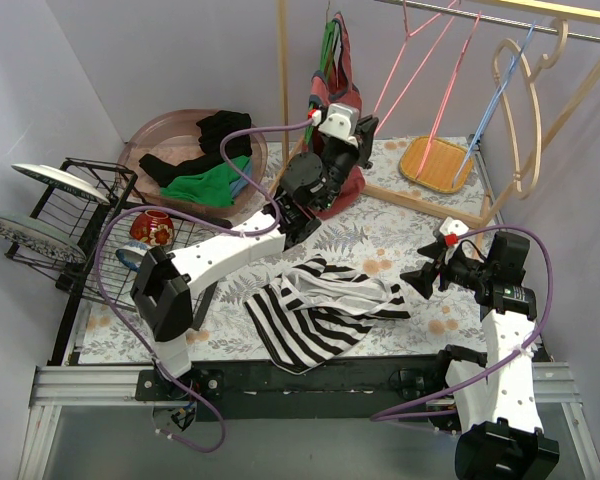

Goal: Place the tank top on the hanger

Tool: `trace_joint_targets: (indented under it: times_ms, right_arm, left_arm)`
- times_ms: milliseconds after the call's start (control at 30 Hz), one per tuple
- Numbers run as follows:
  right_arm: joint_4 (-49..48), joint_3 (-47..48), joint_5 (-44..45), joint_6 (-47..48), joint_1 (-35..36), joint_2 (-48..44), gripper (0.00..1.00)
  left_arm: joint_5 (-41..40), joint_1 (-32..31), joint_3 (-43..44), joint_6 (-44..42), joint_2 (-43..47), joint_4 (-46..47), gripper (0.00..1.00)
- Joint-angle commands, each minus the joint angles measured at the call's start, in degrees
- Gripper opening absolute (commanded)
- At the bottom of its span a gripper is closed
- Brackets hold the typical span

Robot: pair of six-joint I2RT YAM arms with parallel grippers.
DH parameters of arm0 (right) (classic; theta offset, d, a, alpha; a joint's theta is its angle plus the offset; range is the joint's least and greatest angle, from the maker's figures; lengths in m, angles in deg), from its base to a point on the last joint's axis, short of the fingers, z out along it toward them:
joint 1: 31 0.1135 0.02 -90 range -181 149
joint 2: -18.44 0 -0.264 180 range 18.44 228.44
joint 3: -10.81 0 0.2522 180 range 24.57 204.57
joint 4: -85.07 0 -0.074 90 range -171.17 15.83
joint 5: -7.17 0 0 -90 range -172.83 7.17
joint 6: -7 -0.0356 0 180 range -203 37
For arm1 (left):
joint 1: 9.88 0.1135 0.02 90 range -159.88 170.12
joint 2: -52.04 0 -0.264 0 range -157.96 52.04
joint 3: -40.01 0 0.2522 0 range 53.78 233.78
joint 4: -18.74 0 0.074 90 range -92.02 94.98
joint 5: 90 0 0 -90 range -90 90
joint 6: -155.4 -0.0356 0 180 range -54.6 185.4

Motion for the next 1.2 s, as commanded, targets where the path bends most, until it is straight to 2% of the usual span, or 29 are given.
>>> trace_joint_targets:
  times_ms: [0, 167, 267, 533, 567, 733, 867, 1000, 1067, 1100, 1167]
  right_arm:
    - [2.39, 0.47, -2.79, 3.59, -0.28, 0.08, 0.83]
    - [5.21, 0.82, -5.17, 9.03, -0.28, 0.25, 0.84]
    - [7.14, 1.0, -6.22, 10.88, -0.28, 0.25, 0.84]
    - [12.41, 2.22, -9.91, 17.81, -0.19, -0.19, 0.84]
    - [15.29, 3.1, -10.44, 19.4, -0.19, -0.1, 0.84]
    - [28.56, 8.37, -14.04, 31.51, -0.1, 4.01, 0.84]
    - [42.88, 14.43, -15.28, 44.69, 0.69, 9.03, 0.83]
    - [43.44, 18.13, -13.53, 41.22, 5.76, 10.27, 0.82]
    - [40.29, 19.45, -11.68, 36.75, 8.93, 9.92, 0.82]
    - [38.45, 19.71, -10.89, 31.42, 12.6, 9.75, 0.82]
    - [31.34, 19.54, -8.17, 25.68, 16.67, 8.52, 0.82]
  left_arm:
    - [1.87, -0.12, -4.76, -1.42, 6.8, -1.5, 0.0]
    - [1.87, -0.12, -14.6, -1.6, 17.84, -6.15, 0.0]
    - [3.62, -0.12, -20.32, -0.81, 25.14, -12.38, 0.0]
    - [7.67, -0.03, -27.97, 3.85, 43.88, -39.62, 0.0]
    - [7.5, -0.12, -28.33, 5.77, 45.81, -45.3, 0.0]
    - [9.43, -0.03, -30.17, 10.7, 55.48, -60.1, 0.0]
    - [13.38, -0.03, -30.18, 13.87, 57.25, -69.6, 0.0]
    - [19.95, -0.03, -30.87, 14.75, 56.82, -76.81, 0.0]
    - [22.6, -0.12, -31.67, 13.96, 57.34, -78.49, 0.0]
    - [23.48, -0.12, -32.19, 13.61, 57.6, -78.84, 0.0]
    - [25.33, -0.12, -32.63, 13.0, 58.31, -79.37, 0.0]
